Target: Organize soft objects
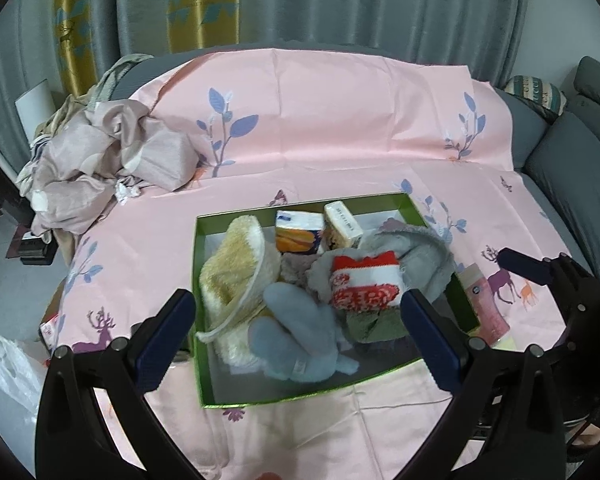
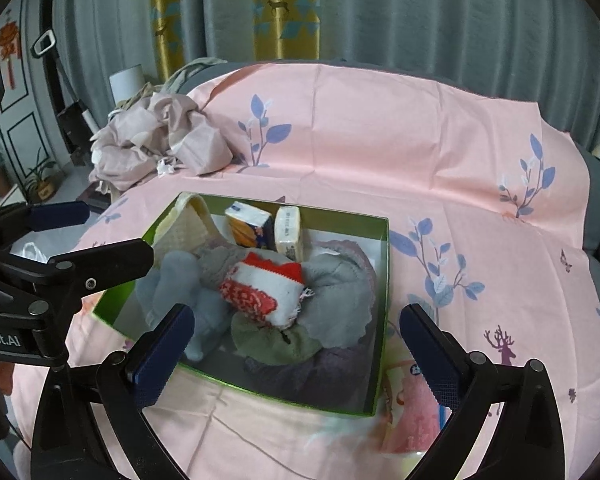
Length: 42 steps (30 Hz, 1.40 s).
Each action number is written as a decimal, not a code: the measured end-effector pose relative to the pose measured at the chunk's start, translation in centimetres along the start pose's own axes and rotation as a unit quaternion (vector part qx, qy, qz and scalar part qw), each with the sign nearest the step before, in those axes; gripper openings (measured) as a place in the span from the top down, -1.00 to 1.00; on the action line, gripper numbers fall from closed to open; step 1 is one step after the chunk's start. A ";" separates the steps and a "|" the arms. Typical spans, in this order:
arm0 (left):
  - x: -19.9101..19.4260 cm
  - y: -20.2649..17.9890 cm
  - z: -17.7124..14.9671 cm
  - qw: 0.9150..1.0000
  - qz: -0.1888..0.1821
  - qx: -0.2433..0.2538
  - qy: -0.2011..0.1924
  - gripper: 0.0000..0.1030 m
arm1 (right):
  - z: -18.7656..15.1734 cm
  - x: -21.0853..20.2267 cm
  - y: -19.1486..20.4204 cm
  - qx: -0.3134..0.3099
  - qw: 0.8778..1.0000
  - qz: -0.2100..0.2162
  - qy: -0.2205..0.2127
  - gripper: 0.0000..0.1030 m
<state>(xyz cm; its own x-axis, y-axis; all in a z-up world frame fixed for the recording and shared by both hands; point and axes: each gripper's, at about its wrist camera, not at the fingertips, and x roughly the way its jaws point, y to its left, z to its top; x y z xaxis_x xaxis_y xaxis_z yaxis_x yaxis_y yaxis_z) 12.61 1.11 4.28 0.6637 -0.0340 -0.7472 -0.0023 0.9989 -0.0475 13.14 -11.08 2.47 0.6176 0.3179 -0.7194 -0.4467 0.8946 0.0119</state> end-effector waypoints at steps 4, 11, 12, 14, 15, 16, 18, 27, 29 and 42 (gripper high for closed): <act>-0.5 0.3 -0.3 1.000 -0.004 -0.011 0.006 -0.98 | 0.0 -0.4 0.5 -0.004 1.000 -0.002 0.000 -0.99; -1.0 0.6 -0.4 0.999 -0.017 -0.025 0.023 -0.98 | 0.2 -1.0 1.2 -0.009 1.000 -0.010 -0.001 -0.99; -1.0 0.6 -0.3 0.999 -0.020 -0.026 0.025 -0.98 | 0.2 -1.1 1.2 -0.009 1.000 -0.011 -0.001 -0.99; -1.1 0.5 -0.3 0.999 -0.020 -0.027 0.030 -0.98 | 0.3 -1.2 1.2 -0.006 1.000 -0.016 -0.001 -0.99; -1.1 0.4 -0.3 0.999 -0.017 -0.025 0.032 -0.98 | 0.4 -1.3 1.2 -0.003 1.000 -0.019 -0.001 -0.99; -1.1 0.4 -0.3 0.999 -0.015 -0.024 0.033 -0.98 | 0.4 -1.3 1.1 0.000 1.000 -0.021 0.000 -0.99; -1.1 0.5 -0.2 0.999 -0.011 -0.024 0.036 -0.98 | 0.6 -1.4 0.9 0.009 1.000 -0.026 0.004 -0.99; -1.3 0.6 -0.1 0.999 0.002 -0.027 0.041 -0.98 | 0.9 -1.6 -0.2 0.037 0.998 -0.039 0.013 -0.99; -1.2 0.5 0.0 0.999 0.006 -0.026 0.043 -0.98 | 0.8 -1.5 -0.3 0.039 0.998 -0.041 0.016 -0.99; 0.1 -0.1 0.5 0.997 0.014 -0.023 0.066 -0.98 | 1.0 -0.4 -0.6 0.036 0.998 -0.045 0.031 -0.99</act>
<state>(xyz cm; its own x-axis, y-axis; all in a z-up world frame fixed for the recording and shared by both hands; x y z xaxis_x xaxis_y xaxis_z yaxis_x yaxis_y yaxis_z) 13.05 0.99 4.54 0.5590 -0.0130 -0.8290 -0.0560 0.9970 -0.0535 13.83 -11.37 3.46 0.6107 0.2178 -0.7614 -0.3431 0.9393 -0.0065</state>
